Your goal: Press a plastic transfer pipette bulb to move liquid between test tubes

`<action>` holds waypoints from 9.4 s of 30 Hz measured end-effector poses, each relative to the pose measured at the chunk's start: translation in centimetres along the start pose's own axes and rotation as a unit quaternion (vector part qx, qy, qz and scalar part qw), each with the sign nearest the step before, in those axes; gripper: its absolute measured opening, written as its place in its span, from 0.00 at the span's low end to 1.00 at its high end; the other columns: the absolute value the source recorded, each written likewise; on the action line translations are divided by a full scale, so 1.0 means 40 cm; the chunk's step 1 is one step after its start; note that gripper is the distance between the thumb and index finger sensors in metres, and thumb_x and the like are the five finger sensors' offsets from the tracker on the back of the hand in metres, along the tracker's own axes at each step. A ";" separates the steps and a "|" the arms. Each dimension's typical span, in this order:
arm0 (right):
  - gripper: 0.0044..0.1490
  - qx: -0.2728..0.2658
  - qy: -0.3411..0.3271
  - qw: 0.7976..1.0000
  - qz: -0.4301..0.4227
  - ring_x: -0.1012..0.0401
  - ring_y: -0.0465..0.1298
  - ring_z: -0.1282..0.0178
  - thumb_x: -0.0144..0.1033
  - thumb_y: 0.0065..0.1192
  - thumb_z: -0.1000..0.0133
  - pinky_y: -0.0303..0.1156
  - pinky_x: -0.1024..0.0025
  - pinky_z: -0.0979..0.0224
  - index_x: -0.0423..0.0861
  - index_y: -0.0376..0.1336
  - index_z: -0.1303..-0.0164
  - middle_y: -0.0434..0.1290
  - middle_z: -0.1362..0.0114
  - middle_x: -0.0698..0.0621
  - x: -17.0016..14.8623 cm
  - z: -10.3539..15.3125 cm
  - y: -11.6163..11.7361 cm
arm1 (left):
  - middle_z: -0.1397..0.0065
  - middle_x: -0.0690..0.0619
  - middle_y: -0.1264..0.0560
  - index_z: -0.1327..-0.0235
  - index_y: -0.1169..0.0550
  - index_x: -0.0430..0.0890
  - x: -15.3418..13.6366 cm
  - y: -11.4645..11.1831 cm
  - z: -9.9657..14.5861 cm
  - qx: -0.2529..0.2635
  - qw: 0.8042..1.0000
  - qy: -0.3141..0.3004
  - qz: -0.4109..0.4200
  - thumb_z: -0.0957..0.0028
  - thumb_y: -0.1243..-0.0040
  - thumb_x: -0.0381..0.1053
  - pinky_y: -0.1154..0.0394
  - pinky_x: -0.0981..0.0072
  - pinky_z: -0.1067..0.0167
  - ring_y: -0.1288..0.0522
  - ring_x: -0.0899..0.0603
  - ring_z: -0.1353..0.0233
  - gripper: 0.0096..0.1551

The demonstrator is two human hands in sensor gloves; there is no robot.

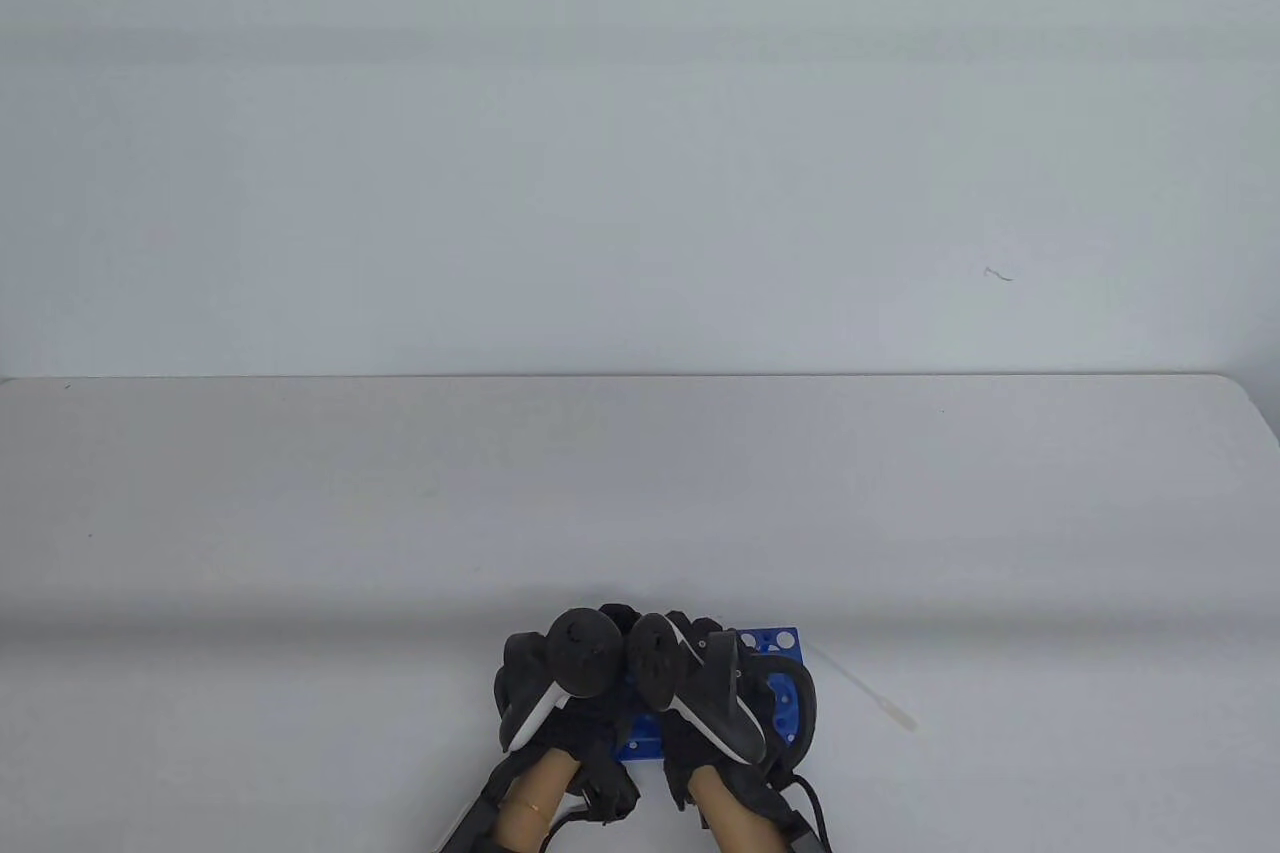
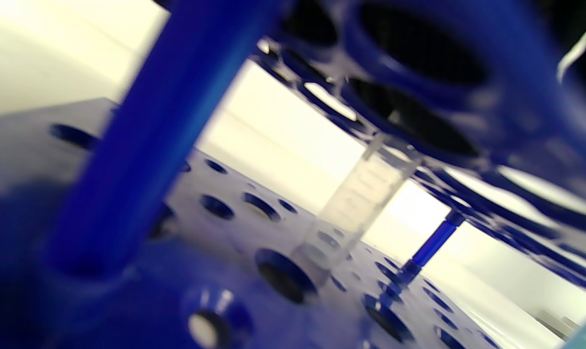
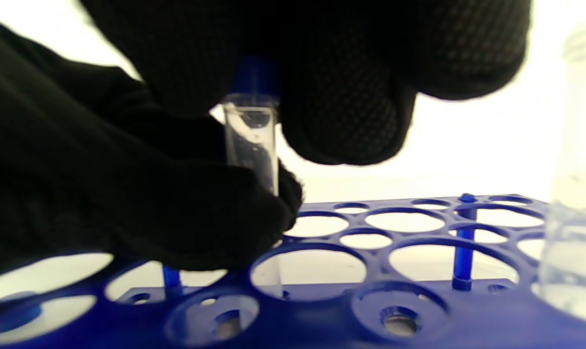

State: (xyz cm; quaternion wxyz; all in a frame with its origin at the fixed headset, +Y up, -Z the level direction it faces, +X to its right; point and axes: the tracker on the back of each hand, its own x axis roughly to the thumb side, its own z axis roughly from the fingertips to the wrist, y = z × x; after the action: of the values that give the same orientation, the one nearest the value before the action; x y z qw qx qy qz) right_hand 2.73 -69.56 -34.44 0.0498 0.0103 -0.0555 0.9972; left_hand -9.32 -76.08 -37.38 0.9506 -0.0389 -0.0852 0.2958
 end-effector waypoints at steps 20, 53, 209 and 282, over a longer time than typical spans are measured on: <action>0.38 0.031 -0.027 0.999 -0.018 0.55 0.82 0.51 0.43 0.72 0.60 0.76 0.59 0.49 0.50 0.68 0.36 0.79 0.33 0.43 -0.006 -0.004 -0.003 | 0.27 0.66 0.35 0.50 0.19 0.71 0.000 0.000 0.000 0.000 1.000 0.000 0.000 0.70 0.32 0.67 0.52 0.51 0.18 0.43 0.51 0.31 0.29; 0.34 -0.080 0.047 0.979 -0.181 0.59 0.84 0.65 0.46 0.68 0.58 0.79 0.63 0.58 0.43 0.74 0.45 0.87 0.54 0.47 -0.275 0.020 -0.229 | 0.27 0.66 0.36 0.50 0.20 0.71 0.000 0.001 0.001 -0.002 1.000 -0.002 -0.004 0.69 0.33 0.68 0.52 0.51 0.18 0.43 0.51 0.30 0.29; 0.29 -0.117 -0.034 0.981 -0.148 0.60 0.84 0.64 0.44 0.73 0.61 0.79 0.55 0.48 0.46 0.75 0.51 0.86 0.59 0.54 -0.472 0.009 -0.387 | 0.09 0.56 0.51 0.16 0.49 0.60 -0.148 0.221 0.120 0.095 0.904 0.004 0.417 0.57 0.46 0.75 0.52 0.38 0.17 0.53 0.43 0.12 0.55; 0.27 0.062 -0.225 0.960 0.152 0.60 0.85 0.62 0.46 0.71 0.63 0.79 0.56 0.45 0.49 0.76 0.55 0.87 0.59 0.55 -0.148 -0.015 -0.189 | 0.09 0.56 0.50 0.16 0.48 0.60 -0.148 0.220 0.120 0.093 0.911 0.016 0.402 0.57 0.46 0.75 0.52 0.37 0.18 0.52 0.43 0.12 0.54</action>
State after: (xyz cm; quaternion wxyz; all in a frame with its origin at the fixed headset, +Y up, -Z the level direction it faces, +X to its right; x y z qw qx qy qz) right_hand 9.37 -62.58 -34.37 -0.1167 0.2290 -0.0037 0.9664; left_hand -19.89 -72.08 -34.57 0.7517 0.0136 -0.0192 0.6590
